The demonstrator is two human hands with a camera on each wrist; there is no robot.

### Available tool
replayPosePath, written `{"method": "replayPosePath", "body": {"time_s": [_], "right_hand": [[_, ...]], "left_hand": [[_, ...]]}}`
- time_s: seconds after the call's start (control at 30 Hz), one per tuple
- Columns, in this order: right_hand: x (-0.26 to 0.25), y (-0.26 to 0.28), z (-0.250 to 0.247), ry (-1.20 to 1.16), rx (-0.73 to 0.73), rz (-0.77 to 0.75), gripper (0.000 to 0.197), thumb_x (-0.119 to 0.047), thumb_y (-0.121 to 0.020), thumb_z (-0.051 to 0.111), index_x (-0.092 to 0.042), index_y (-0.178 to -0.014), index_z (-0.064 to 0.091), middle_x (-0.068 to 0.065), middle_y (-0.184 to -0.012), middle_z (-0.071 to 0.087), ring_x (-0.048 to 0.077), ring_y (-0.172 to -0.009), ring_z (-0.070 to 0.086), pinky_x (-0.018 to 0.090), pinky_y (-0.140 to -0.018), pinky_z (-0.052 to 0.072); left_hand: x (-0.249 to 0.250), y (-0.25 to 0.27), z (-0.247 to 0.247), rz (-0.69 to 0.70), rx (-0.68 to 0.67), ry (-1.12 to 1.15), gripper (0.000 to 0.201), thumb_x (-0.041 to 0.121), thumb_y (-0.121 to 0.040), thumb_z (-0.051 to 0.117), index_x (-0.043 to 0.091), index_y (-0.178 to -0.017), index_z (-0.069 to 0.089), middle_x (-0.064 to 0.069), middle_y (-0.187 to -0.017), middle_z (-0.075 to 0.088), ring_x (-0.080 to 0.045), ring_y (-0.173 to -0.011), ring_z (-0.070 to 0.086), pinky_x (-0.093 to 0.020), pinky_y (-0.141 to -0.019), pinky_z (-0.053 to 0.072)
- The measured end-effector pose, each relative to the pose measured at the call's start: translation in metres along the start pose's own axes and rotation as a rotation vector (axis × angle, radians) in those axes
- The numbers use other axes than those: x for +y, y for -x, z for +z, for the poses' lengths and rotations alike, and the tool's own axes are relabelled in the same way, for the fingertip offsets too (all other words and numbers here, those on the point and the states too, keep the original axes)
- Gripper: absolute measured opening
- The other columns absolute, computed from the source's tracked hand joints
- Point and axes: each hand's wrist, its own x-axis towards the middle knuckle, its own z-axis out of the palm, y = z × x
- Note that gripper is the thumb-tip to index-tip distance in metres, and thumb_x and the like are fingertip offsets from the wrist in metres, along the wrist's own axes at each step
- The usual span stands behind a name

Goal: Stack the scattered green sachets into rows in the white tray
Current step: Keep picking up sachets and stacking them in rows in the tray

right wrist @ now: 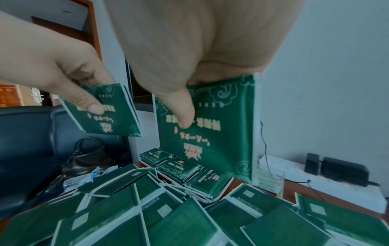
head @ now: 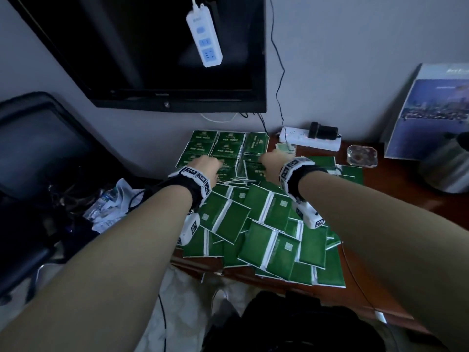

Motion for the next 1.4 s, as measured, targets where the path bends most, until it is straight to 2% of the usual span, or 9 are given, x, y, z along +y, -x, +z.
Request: {"method": "replayPosePath", "body": {"time_s": [0.2,0.43,0.6,0.93,1.03,1.13,1.2,1.27,1.4], "right_hand": [[-0.034,-0.072,0.003,-0.055,-0.02,0.104,0.04,0.001,-0.093,0.044,-0.009,-0.131,0.054,0.017,-0.114,0.062,0.034,-0.098,0.064,0.037,-0.07,0.054],[-0.078,-0.156,0.009,-0.114,-0.071,0.177,0.042,0.002,-0.092,0.045,-0.009,-0.132,0.054,0.018,-0.119,0.062,0.035,-0.103,0.063,0.041,-0.081,0.056],[-0.097,-0.195,0.025,-0.17,-0.099,0.244,0.045,0.004,-0.092,0.045,-0.012,-0.134,0.051,0.014,-0.107,0.065,0.028,-0.087,0.065,0.034,-0.064,0.053],[-0.077,-0.26,0.038,-0.21,-0.081,0.275,0.05,0.001,-0.093,0.05,-0.012,-0.14,0.042,0.012,-0.108,0.062,0.022,-0.081,0.061,0.027,-0.065,0.052],[-0.068,-0.282,0.043,-0.19,-0.031,0.263,0.05,0.002,-0.093,0.048,-0.011,-0.142,0.041,0.015,-0.132,0.056,0.029,-0.107,0.06,0.035,-0.086,0.053],[-0.059,-0.308,0.056,-0.157,-0.008,0.27,0.06,-0.002,-0.097,0.044,-0.012,-0.153,0.026,0.012,-0.157,0.033,0.03,-0.145,0.03,0.042,-0.12,0.024],[-0.056,-0.324,0.064,-0.135,-0.028,0.253,0.066,-0.004,-0.098,0.04,-0.01,-0.157,0.012,0.012,-0.162,0.021,0.029,-0.15,0.018,0.044,-0.123,0.014],[-0.055,-0.335,0.071,-0.12,-0.046,0.235,0.068,-0.003,-0.097,0.038,-0.008,-0.157,0.006,0.013,-0.163,0.014,0.029,-0.151,0.012,0.044,-0.123,0.011],[-0.053,-0.348,0.08,-0.101,-0.073,0.218,0.069,0.001,-0.097,0.036,-0.008,-0.158,0.004,0.013,-0.164,0.006,0.03,-0.152,0.005,0.046,-0.124,0.007]], "left_hand": [[-0.072,-0.063,0.016,0.085,-0.013,0.001,0.038,0.003,-0.094,0.049,0.012,-0.129,0.06,-0.019,-0.106,0.065,-0.033,-0.088,0.063,-0.036,-0.073,0.054],[-0.149,-0.131,0.045,0.17,-0.062,0.018,0.046,-0.003,-0.093,0.05,0.008,-0.138,0.051,-0.017,-0.113,0.065,-0.033,-0.099,0.064,-0.033,-0.072,0.049],[-0.182,-0.174,0.076,0.19,-0.115,0.068,0.053,-0.005,-0.092,0.053,0.011,-0.142,0.048,-0.019,-0.115,0.065,-0.032,-0.096,0.066,-0.04,-0.084,0.057],[-0.204,-0.262,0.087,0.243,-0.047,0.061,0.058,-0.009,-0.09,0.056,0.012,-0.144,0.048,-0.018,-0.108,0.067,-0.032,-0.094,0.066,-0.042,-0.086,0.056],[-0.204,-0.285,0.086,0.243,-0.018,0.041,0.058,-0.01,-0.09,0.055,0.011,-0.144,0.047,-0.015,-0.105,0.068,-0.029,-0.089,0.067,-0.041,-0.081,0.058],[-0.205,-0.306,0.088,0.257,0.023,0.036,0.06,-0.01,-0.09,0.054,0.01,-0.145,0.042,-0.01,-0.117,0.066,-0.027,-0.088,0.067,-0.033,-0.073,0.056],[-0.206,-0.315,0.091,0.257,0.037,0.013,0.063,-0.008,-0.091,0.051,0.011,-0.15,0.035,-0.006,-0.142,0.054,-0.026,-0.097,0.067,-0.031,-0.07,0.052],[-0.205,-0.322,0.094,0.26,0.054,0.01,0.066,-0.006,-0.092,0.051,0.011,-0.152,0.029,-0.004,-0.158,0.032,-0.026,-0.118,0.061,-0.035,-0.083,0.053],[-0.205,-0.332,0.106,0.259,0.052,-0.012,0.07,-0.011,-0.092,0.046,0.01,-0.154,0.023,-0.006,-0.163,0.02,-0.025,-0.138,0.042,-0.036,-0.101,0.046]]}}
